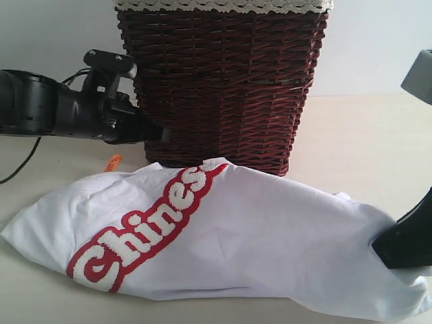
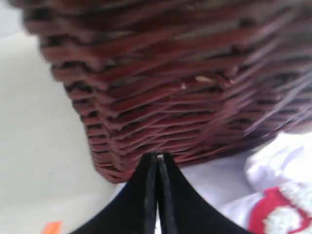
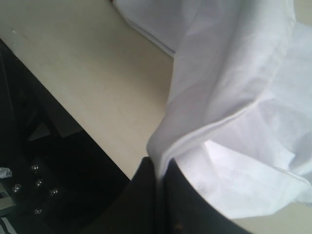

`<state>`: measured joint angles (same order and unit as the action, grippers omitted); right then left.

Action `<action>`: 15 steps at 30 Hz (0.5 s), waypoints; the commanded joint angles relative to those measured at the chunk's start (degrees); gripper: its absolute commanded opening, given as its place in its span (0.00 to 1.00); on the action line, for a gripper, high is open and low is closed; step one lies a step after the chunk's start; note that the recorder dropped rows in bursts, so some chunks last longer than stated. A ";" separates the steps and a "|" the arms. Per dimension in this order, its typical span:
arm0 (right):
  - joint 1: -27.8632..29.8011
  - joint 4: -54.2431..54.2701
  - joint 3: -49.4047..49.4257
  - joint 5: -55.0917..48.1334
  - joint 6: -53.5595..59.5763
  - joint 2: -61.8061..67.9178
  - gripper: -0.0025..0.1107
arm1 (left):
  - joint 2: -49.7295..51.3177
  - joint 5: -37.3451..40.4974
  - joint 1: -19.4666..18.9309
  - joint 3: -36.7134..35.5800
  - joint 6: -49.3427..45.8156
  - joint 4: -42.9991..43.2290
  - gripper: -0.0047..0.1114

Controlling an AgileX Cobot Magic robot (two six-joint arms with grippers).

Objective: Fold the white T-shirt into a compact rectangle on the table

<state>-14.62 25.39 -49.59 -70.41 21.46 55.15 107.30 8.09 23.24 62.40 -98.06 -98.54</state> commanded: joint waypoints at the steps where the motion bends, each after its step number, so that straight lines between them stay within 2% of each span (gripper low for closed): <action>1: -0.05 0.57 0.24 0.45 0.53 -0.02 0.02 | 1.46 16.66 -7.72 0.64 25.63 18.14 0.04; 3: -0.05 0.67 0.24 0.45 0.53 -0.02 0.02 | 3.49 23.30 -11.63 3.01 34.90 31.94 0.04; 5: -0.05 0.91 0.24 0.45 0.53 -0.02 0.02 | 5.30 26.68 -14.12 5.37 42.25 41.20 0.04; 8: -0.05 1.56 0.24 0.45 1.26 0.08 0.02 | 6.83 31.82 -16.39 7.68 43.07 44.11 0.10; 10: -0.05 1.56 0.24 0.45 1.26 0.11 0.02 | 7.28 33.22 -16.50 8.45 42.76 44.11 0.19; 13: -0.05 1.56 0.24 0.45 1.41 0.20 0.02 | 7.70 33.58 -15.62 9.48 41.15 44.27 0.40; 15: -0.05 1.56 0.24 0.45 1.40 0.20 0.02 | 8.46 33.58 -14.76 10.50 41.15 44.39 0.48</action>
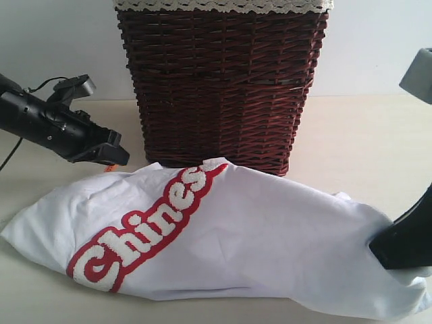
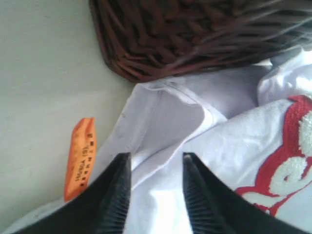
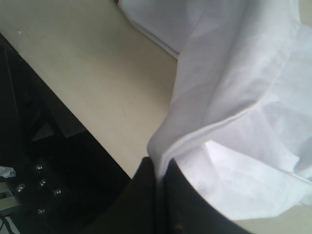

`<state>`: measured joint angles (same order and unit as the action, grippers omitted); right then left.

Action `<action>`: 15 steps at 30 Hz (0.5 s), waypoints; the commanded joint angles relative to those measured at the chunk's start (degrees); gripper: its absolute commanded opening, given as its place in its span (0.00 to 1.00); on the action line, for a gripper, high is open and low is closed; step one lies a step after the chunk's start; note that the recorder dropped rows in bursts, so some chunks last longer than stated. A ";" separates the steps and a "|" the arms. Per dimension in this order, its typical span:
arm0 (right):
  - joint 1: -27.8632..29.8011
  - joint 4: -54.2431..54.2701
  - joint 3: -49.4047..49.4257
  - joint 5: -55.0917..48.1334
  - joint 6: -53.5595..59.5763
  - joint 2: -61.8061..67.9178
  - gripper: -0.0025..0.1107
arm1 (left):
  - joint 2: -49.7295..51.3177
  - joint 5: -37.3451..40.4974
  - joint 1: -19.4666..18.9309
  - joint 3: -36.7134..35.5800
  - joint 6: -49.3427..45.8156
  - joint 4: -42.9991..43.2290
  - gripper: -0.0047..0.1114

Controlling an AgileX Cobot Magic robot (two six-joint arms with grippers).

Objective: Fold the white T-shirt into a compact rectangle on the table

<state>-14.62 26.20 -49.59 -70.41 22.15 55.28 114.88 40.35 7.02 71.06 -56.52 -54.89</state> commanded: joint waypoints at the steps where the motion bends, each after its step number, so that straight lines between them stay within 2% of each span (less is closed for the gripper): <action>1: -0.05 0.75 0.24 0.45 0.70 0.07 0.02 | 1.30 1.32 1.75 2.20 -0.39 0.74 0.48; 8: -0.05 0.75 0.24 0.45 0.70 0.07 0.02 | 4.76 -2.42 5.51 4.68 -0.65 2.75 0.42; 15: -0.05 0.75 0.24 0.45 0.70 0.07 0.02 | 6.46 -2.59 5.91 6.75 -0.65 2.98 0.42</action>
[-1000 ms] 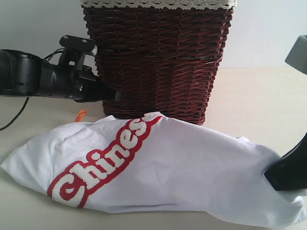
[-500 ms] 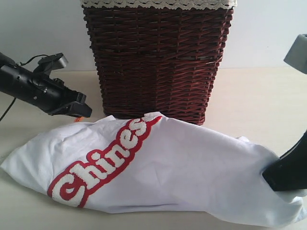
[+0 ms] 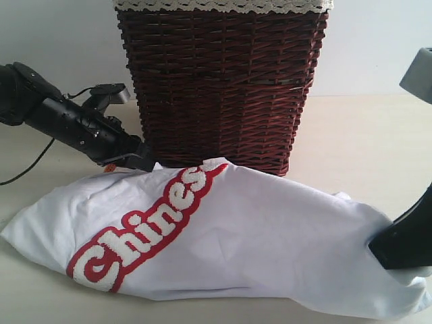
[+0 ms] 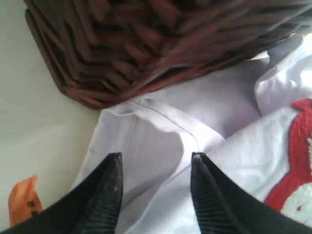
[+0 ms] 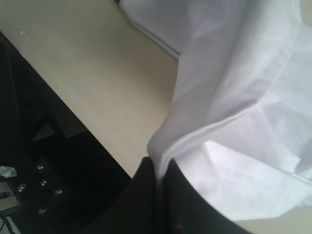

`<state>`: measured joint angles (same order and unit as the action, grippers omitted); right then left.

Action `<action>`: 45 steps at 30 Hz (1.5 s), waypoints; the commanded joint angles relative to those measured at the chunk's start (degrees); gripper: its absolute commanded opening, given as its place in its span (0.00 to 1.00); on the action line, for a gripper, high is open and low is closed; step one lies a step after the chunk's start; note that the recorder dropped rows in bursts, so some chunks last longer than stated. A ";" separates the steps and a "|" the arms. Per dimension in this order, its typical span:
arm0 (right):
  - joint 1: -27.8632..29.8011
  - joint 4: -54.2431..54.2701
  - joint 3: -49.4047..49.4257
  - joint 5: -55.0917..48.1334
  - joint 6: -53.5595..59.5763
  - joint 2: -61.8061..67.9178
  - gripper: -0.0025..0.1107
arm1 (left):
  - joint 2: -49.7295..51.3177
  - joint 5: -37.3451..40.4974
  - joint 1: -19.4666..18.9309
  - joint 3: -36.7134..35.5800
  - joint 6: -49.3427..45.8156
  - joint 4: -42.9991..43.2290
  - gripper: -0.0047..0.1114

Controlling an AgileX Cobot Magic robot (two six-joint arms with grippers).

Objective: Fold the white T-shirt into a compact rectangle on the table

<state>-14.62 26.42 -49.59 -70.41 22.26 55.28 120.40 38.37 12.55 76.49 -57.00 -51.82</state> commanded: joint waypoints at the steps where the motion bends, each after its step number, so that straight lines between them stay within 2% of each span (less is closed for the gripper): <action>1: -0.05 0.53 0.24 0.45 0.59 0.07 0.02 | 1.33 -0.61 0.65 1.59 -0.17 -0.09 0.42; 7: -0.05 0.53 0.24 0.45 0.59 0.07 0.02 | 3.08 -4.80 3.39 1.61 -0.41 -0.28 0.41; 9: -0.05 0.53 0.24 0.45 0.59 0.07 0.02 | 3.08 -6.58 3.68 1.61 0.31 -1.03 0.32; 12: -0.05 0.53 0.24 0.45 0.59 0.07 0.02 | 3.08 -6.94 3.68 1.61 0.45 -1.71 0.04; 19: -0.05 -0.38 0.24 0.45 0.59 0.07 0.02 | -0.94 -4.63 2.80 1.61 0.44 -0.34 0.04; 24: -0.05 -4.77 0.24 2.27 -1.20 0.07 0.02 | -9.34 -0.16 -0.58 1.61 0.91 2.57 0.04; 27: -0.05 -7.71 0.24 3.94 -2.77 0.07 0.02 | -15.09 3.66 -3.78 1.61 4.39 7.44 0.04; 28: -0.05 -9.68 0.24 5.36 -4.53 0.07 0.02 | -19.45 5.27 -6.20 1.61 7.06 10.53 0.04; 30: -0.05 -12.88 0.13 8.73 -5.47 0.07 0.02 | -25.60 7.17 -10.64 1.61 10.72 11.15 0.04; 34: -0.05 -16.99 -2.04 11.49 -9.24 0.07 0.02 | -33.69 9.67 -16.16 1.61 13.06 11.15 0.04; 36: -0.05 -19.94 -4.20 14.35 -10.43 0.07 0.02 | -39.97 12.76 -19.14 1.61 14.27 11.44 0.04; 38: -0.05 -33.04 -8.39 20.69 -17.79 0.74 0.02 | -47.39 13.78 -21.47 1.61 17.25 12.75 0.04; 40: -0.05 -44.60 -14.92 21.18 -26.26 3.12 0.02 | -54.94 15.51 -22.11 1.61 18.71 13.64 0.04; 41: -0.05 -47.03 -18.79 20.48 -27.36 4.27 0.02 | -58.48 15.81 -22.11 1.61 18.81 13.82 0.04; 45: -0.05 -43.44 -31.97 14.52 -24.77 5.44 0.02 | -69.64 16.28 -20.36 1.61 25.13 23.17 0.04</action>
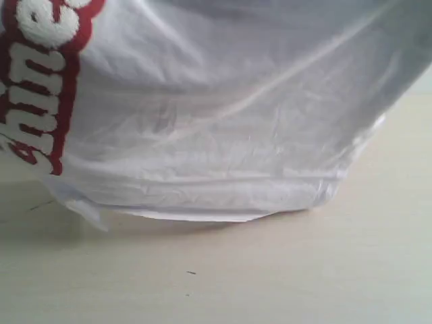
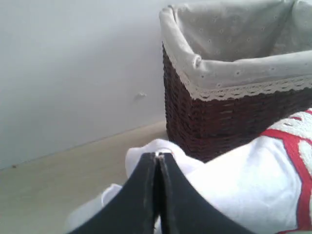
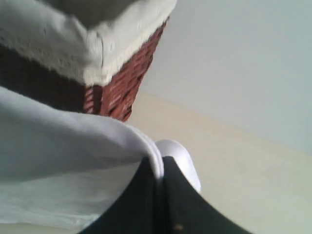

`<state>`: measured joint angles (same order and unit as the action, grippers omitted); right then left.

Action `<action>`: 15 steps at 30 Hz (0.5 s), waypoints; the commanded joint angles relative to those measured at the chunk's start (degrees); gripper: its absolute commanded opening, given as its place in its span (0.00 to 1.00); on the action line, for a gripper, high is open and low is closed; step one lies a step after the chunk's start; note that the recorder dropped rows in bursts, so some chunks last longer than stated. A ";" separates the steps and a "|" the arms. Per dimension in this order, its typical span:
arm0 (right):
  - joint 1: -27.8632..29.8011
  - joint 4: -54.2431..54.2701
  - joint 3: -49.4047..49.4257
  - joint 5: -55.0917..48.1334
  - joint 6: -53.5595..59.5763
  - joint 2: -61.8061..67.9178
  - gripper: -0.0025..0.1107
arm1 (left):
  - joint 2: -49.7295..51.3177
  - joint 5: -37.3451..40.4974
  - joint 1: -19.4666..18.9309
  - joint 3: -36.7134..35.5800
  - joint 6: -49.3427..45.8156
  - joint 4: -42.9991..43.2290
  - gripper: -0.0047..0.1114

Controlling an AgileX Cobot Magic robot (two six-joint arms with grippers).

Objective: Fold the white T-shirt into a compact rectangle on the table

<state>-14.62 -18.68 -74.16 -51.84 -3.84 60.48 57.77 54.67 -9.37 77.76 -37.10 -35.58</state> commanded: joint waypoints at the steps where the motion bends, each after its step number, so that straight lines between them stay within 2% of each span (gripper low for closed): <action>1: -0.05 3.35 -9.36 -6.13 2.72 0.25 0.02 | -8.45 -0.13 3.15 0.34 6.94 10.04 0.04; 5: -0.05 8.42 -13.80 -12.46 5.29 -1.27 0.02 | -13.62 1.49 11.05 0.34 13.07 21.24 0.04; 10: -0.05 14.13 -14.16 -18.12 8.51 -9.17 0.02 | -23.05 3.91 19.77 0.34 22.44 35.58 0.04; 12: -0.05 18.20 -14.27 -18.12 8.93 -14.72 0.02 | -27.83 4.33 23.07 0.34 23.00 36.18 0.04; 15: -0.05 20.70 -14.28 -18.12 9.20 -18.67 0.02 | -30.93 4.33 24.95 0.34 24.19 36.46 0.04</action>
<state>-14.62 1.37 -88.08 -70.23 4.83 43.72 28.28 59.98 14.38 77.78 -14.18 -0.44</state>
